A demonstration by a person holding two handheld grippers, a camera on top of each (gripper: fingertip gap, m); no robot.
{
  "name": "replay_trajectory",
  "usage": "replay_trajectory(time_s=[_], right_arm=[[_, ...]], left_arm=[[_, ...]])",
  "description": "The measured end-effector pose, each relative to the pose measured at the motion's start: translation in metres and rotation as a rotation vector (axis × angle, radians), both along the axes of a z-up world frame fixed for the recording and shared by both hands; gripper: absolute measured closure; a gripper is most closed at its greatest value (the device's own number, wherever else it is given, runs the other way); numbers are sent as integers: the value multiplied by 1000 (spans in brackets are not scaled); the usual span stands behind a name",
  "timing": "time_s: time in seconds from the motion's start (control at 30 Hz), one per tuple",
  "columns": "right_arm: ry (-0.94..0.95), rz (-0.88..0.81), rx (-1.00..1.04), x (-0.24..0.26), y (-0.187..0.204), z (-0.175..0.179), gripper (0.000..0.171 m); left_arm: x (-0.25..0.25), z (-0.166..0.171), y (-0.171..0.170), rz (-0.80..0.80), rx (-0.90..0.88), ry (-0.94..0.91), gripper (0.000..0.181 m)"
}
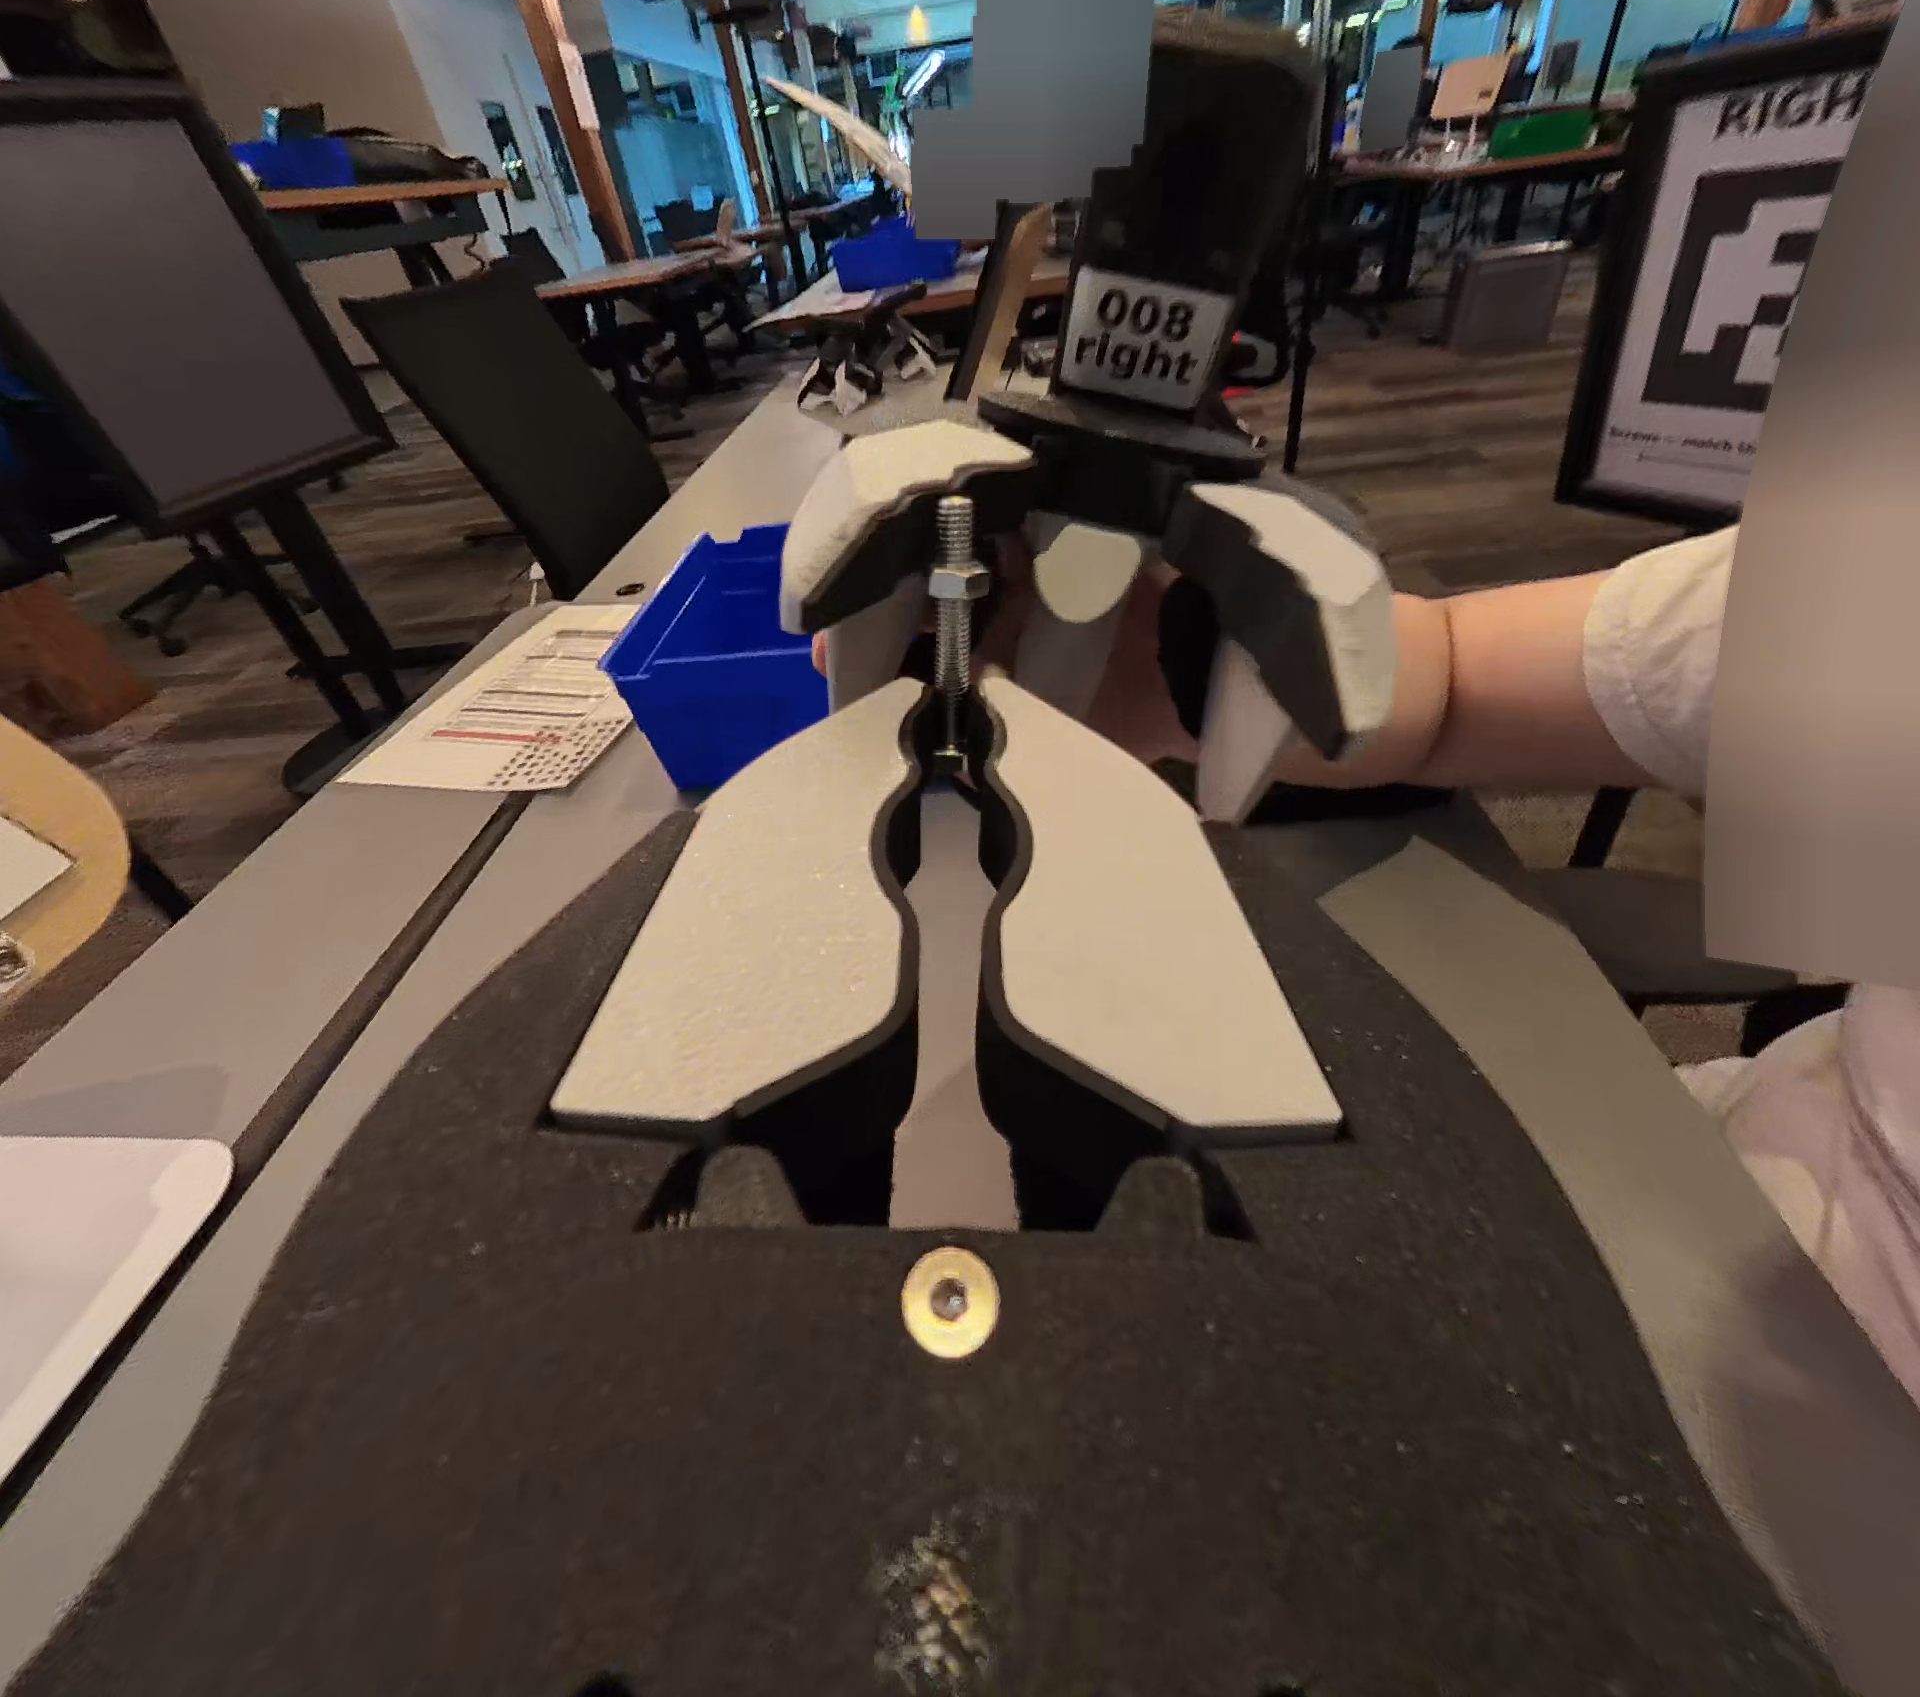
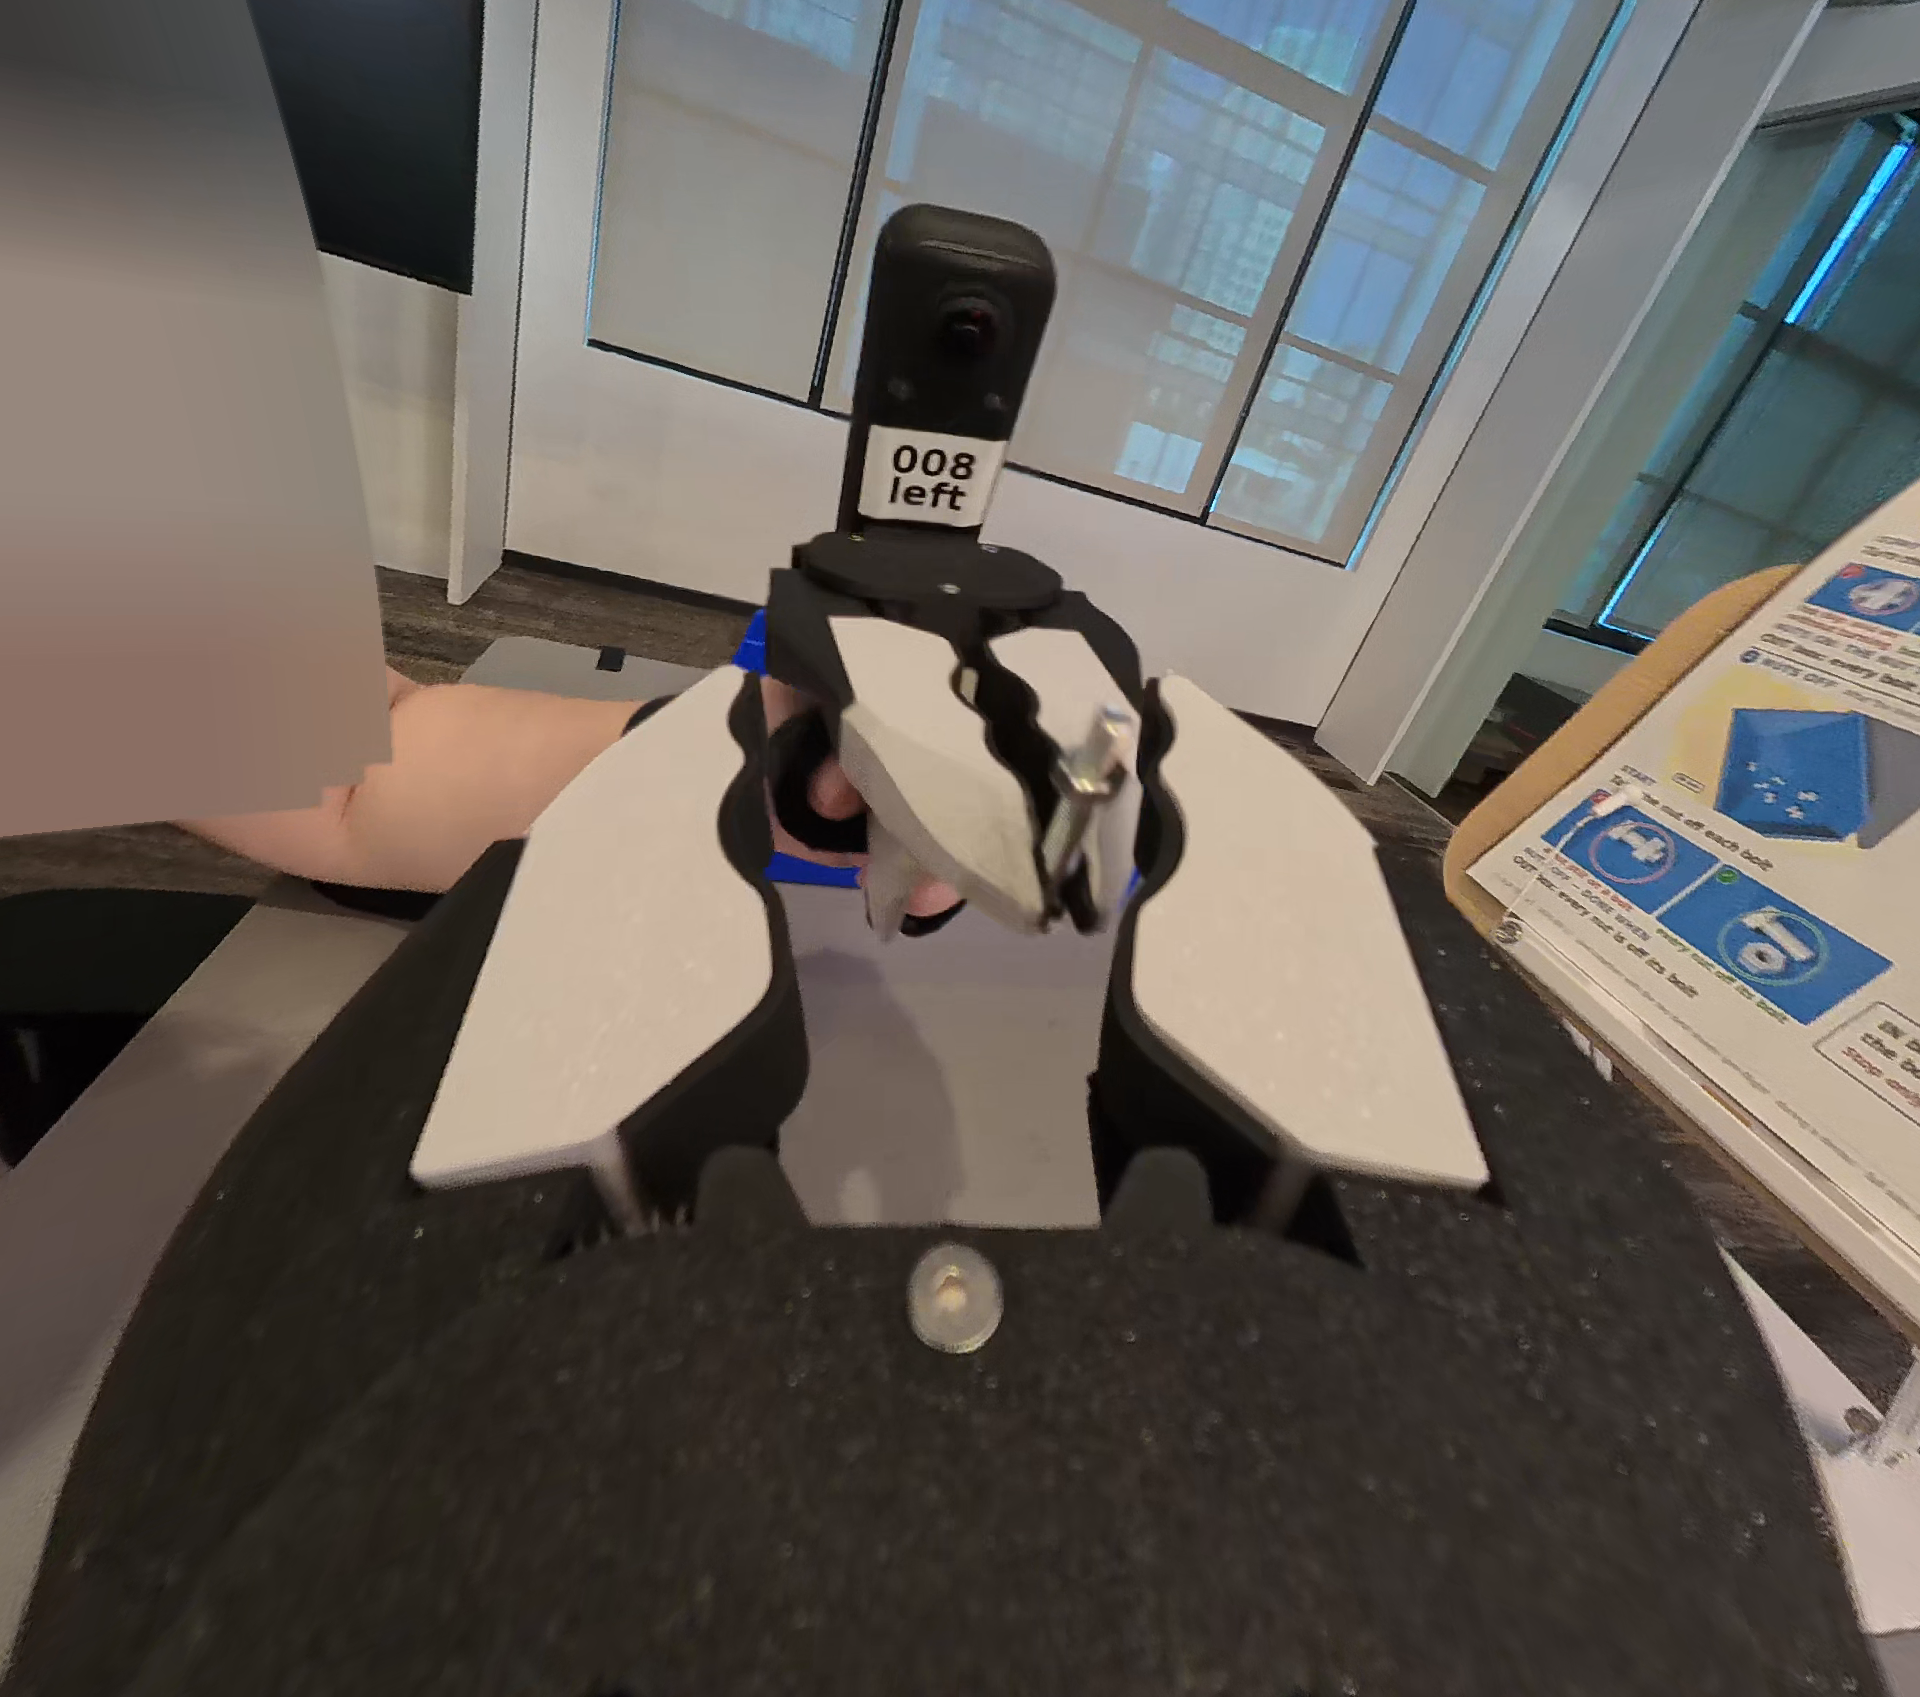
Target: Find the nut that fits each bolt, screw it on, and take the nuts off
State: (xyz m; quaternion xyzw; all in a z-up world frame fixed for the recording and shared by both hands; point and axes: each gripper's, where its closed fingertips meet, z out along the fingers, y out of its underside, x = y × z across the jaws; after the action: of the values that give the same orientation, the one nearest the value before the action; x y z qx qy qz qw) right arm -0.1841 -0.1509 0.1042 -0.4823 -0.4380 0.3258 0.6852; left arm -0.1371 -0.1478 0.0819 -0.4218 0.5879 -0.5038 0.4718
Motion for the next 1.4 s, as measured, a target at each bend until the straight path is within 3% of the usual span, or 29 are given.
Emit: replay_trajectory(time_s=[0.13,0.3,0.5,0.63,0.83,1.07,1.4], right_arm=[[-29,-38,25,2,3,-1,97],[22,-21,-9,10,5,5,107],[18,-36,5,7,5,3,103],[0,-51,18,8,6,3,100],[64,-73,-45,25,18,5,143],[171,94,-213,29,16,6,160],[116,70,-194,23,17,-2,166]], left_arm=[[-6,7,12,42,-21,-35,177],[-16,19,22,29,-140,-93,177],[-4,5,9,0,-91,-33,177],[-11,13,22,54,-105,-66,177],[-19,22,20,1,-159,-100,177],[-5,8,6,-29,-118,-43,177],[-4,6,4,-40,-125,-30,177]])
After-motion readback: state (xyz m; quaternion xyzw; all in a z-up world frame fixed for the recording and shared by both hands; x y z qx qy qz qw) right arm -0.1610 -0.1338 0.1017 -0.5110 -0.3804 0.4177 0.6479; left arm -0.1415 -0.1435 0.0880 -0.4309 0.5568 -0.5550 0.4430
